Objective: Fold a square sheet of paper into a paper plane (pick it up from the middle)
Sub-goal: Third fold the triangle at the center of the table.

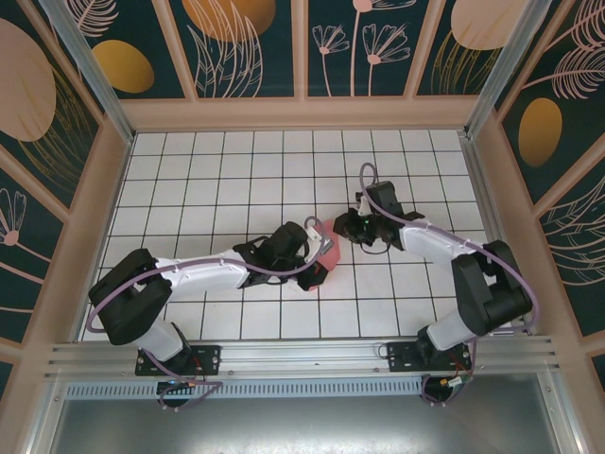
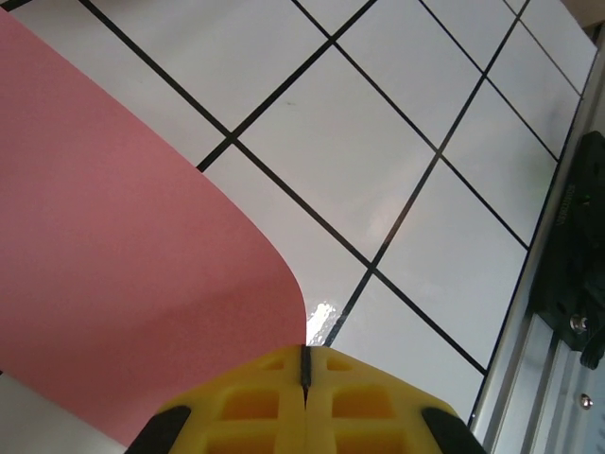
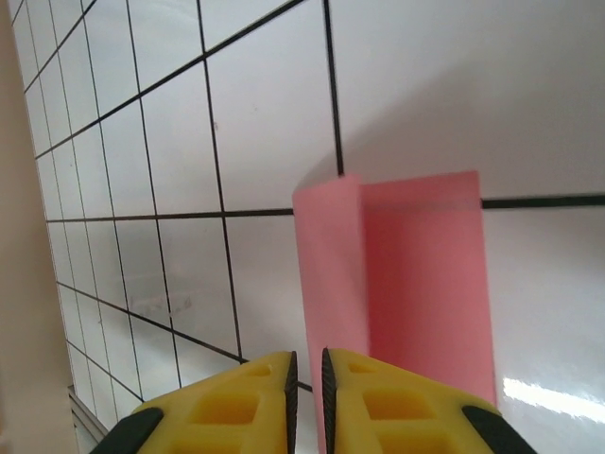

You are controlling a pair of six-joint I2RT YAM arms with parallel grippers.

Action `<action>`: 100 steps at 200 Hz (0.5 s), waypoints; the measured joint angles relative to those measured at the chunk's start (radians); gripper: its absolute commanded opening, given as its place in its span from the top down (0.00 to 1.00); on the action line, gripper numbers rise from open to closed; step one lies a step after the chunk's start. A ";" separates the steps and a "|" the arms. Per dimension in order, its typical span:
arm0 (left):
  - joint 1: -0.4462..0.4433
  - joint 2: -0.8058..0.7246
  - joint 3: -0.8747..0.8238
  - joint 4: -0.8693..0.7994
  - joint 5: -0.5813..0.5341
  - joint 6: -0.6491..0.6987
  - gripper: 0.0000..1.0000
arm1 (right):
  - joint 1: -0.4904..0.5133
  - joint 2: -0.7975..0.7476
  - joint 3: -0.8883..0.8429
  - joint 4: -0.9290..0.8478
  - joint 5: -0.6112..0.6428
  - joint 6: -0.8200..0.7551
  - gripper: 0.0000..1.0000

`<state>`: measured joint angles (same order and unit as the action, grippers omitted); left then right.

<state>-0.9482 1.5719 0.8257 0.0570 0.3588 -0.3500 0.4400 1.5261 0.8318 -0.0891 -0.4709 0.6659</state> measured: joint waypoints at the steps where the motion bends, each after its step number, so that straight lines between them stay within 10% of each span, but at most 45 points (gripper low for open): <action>1: 0.000 0.000 0.000 0.000 0.000 0.000 1.00 | 0.000 0.001 0.001 0.000 0.000 0.000 0.81; 100: 0.001 0.052 0.006 0.001 0.005 -0.003 1.00 | 0.026 0.233 0.090 -0.021 -0.008 -0.113 0.82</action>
<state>-0.9470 1.6241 0.8322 0.0582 0.3641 -0.3527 0.4664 1.7596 0.9218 -0.1097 -0.4793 0.5533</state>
